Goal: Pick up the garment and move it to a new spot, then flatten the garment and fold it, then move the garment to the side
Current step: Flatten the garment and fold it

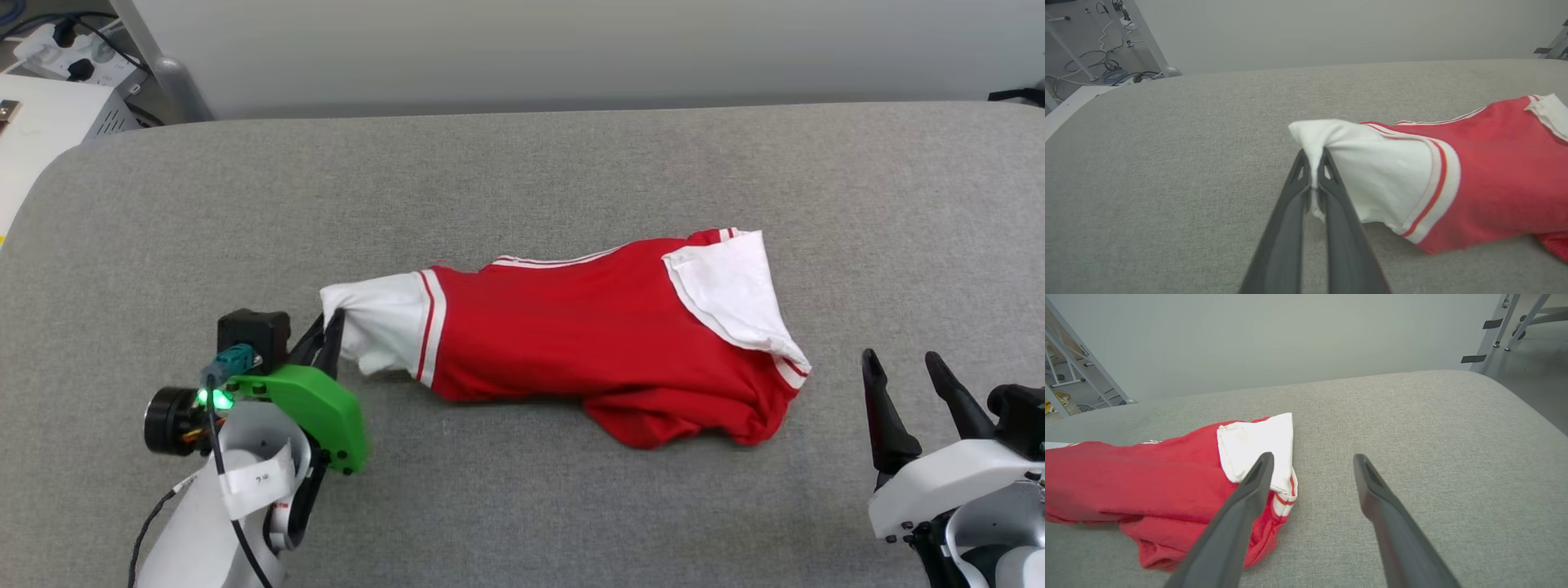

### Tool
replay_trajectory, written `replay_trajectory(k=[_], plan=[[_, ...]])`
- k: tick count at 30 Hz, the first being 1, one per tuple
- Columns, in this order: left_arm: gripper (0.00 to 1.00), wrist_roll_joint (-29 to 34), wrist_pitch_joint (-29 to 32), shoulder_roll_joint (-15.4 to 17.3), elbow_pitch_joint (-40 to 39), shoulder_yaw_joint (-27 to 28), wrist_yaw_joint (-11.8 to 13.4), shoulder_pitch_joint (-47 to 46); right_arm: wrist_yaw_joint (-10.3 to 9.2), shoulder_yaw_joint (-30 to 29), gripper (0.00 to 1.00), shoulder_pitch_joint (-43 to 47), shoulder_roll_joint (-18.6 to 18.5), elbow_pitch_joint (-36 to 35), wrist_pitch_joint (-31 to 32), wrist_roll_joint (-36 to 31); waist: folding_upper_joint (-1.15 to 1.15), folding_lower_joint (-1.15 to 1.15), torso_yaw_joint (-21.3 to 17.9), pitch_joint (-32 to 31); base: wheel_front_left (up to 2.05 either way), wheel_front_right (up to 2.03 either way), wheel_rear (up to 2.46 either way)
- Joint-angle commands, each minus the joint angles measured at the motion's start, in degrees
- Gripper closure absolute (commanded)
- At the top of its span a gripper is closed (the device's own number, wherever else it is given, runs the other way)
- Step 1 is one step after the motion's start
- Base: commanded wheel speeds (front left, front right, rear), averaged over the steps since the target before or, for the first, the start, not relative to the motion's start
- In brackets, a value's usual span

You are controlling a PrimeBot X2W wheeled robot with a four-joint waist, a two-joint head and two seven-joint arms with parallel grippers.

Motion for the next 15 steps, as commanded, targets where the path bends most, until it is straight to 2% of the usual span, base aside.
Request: replay_trajectory(k=[1,3,4,5,6,11,15], plan=[[1.00,-0.98,0.67,0.68,0.89,0.56,0.47,1.38,-0.03,0.08,0.00,0.28,0.06,0.44,0.22,-0.25,0.00,0.00,0.01,0.35,0.00,0.00,0.00],[1.00,-1.89,2.18,1.05,2.48,0.84,0.46,2.54,-0.03,0.07,0.00,0.13,0.08,1.04,0.25,-0.19,0.00,0.00,0.00,0.66,0.00,0.00,0.00],[0.69,-2.47,3.32,1.10,3.53,0.81,0.33,3.17,-0.03,0.06,0.00,0.02,0.08,1.35,0.32,-0.19,0.00,0.00,0.01,0.78,0.00,0.00,0.00],[0.21,-2.63,3.94,1.21,4.21,0.60,0.17,3.57,-0.03,0.04,0.00,-0.04,0.09,1.57,0.37,-0.19,0.00,0.00,0.02,0.86,0.00,0.00,0.00],[0.00,-2.69,4.02,1.26,4.84,0.56,0.25,3.85,-0.03,0.02,0.00,-0.13,0.10,1.78,0.39,-0.22,0.00,0.00,0.05,0.93,0.00,0.00,0.00],[0.00,-2.94,2.04,0.59,6.24,0.28,0.08,4.30,-0.03,-0.36,0.00,-0.11,0.11,2.46,0.54,-0.33,0.00,0.00,0.85,0.45,0.00,0.00,0.00],[0.00,-2.53,-2.22,0.26,5.38,0.23,-0.47,3.70,-0.03,-0.48,0.00,-0.05,-0.24,2.51,0.96,-0.44,0.00,0.00,2.08,-0.59,0.00,0.00,0.00]])
